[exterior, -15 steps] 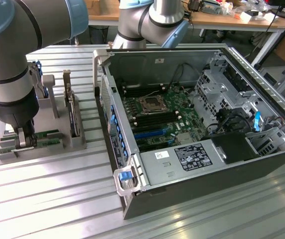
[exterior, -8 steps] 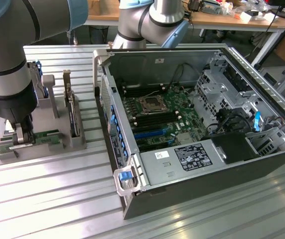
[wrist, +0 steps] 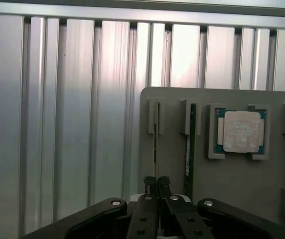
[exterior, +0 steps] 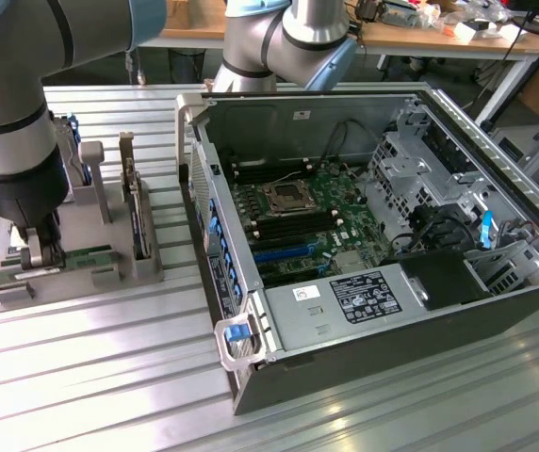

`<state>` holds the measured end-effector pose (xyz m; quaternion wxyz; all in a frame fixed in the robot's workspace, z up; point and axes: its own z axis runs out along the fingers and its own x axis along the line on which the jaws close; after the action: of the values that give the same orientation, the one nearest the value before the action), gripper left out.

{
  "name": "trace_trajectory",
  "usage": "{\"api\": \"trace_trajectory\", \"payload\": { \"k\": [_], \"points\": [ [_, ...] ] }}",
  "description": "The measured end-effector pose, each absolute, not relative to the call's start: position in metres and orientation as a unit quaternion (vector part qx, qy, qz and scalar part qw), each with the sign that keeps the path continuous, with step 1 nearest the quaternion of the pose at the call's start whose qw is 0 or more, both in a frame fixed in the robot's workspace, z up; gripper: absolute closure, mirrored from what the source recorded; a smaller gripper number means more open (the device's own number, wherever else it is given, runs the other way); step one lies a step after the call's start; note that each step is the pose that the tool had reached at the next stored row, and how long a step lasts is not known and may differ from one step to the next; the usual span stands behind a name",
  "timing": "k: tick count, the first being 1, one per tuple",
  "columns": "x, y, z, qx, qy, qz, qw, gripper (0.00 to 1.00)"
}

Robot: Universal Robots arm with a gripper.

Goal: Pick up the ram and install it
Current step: 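Pick up the ram and move it above insertion slot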

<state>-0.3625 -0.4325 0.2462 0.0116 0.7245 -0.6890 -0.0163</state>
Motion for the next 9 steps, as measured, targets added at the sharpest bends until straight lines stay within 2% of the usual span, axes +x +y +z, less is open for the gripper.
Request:
{"api": "trace_trajectory", "payload": {
  "k": [9],
  "points": [
    [-0.3625,-0.4324,0.2538,0.724,-0.689,-0.016,0.012,0.88]
  ]
}}
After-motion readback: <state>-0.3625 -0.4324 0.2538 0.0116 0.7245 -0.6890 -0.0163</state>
